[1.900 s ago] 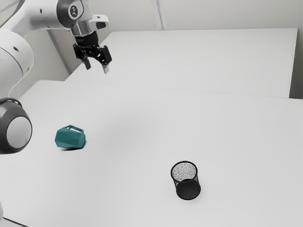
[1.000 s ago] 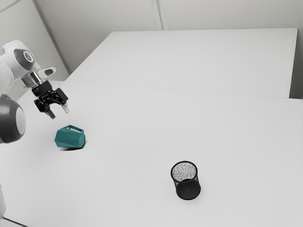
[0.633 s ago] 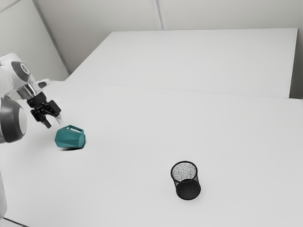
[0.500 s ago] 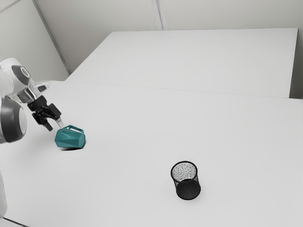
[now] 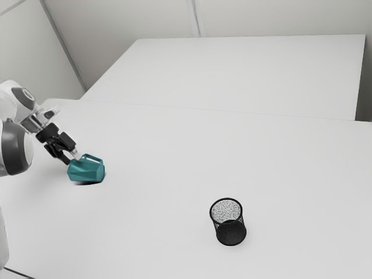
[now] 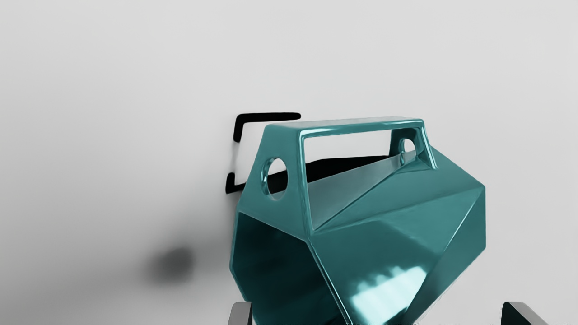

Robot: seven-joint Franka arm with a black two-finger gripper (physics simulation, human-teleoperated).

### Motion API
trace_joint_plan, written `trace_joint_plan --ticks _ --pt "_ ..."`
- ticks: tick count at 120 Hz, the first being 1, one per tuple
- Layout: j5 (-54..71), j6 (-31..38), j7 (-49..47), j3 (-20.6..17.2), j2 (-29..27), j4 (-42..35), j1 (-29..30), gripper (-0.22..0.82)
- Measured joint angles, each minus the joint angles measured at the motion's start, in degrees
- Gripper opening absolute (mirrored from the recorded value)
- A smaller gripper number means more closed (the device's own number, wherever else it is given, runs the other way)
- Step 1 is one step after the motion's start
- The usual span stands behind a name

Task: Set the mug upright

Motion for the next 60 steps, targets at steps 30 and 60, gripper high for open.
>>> trace_joint_plan --ticks 30,60 --pt "-3.4 -2.0 2.1 0.2 0.0 -0.7 0.3 0.60" --pt "-6.1 -3.6 3.6 1.0 0.0 -1.6 0.4 0.60"
